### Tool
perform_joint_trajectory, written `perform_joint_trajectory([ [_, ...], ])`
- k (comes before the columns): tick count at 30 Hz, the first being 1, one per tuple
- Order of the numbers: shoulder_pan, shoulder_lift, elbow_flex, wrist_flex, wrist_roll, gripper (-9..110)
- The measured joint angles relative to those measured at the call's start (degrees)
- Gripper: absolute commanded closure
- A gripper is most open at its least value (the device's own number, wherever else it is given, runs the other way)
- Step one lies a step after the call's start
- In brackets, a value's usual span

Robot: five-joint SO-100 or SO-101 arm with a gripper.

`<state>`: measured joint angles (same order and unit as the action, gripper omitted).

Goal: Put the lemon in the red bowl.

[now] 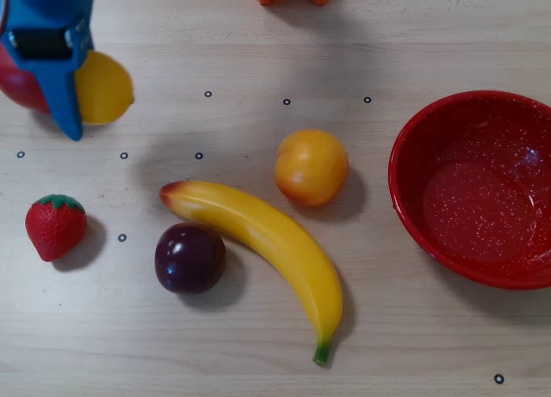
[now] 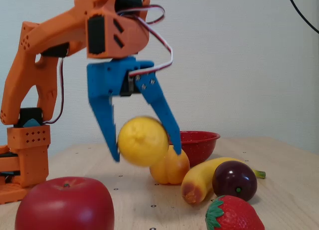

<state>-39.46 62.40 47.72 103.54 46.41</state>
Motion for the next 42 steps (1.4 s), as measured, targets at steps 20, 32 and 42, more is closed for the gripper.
perform_joint_trajectory([
  [20,34.45,19.95,10.02,0.0,-32.61,101],
  [32,59.59,22.76,11.69,-11.34,-47.64,101],
  [42,66.97,24.87,29.88,-35.6,-48.08,101],
])
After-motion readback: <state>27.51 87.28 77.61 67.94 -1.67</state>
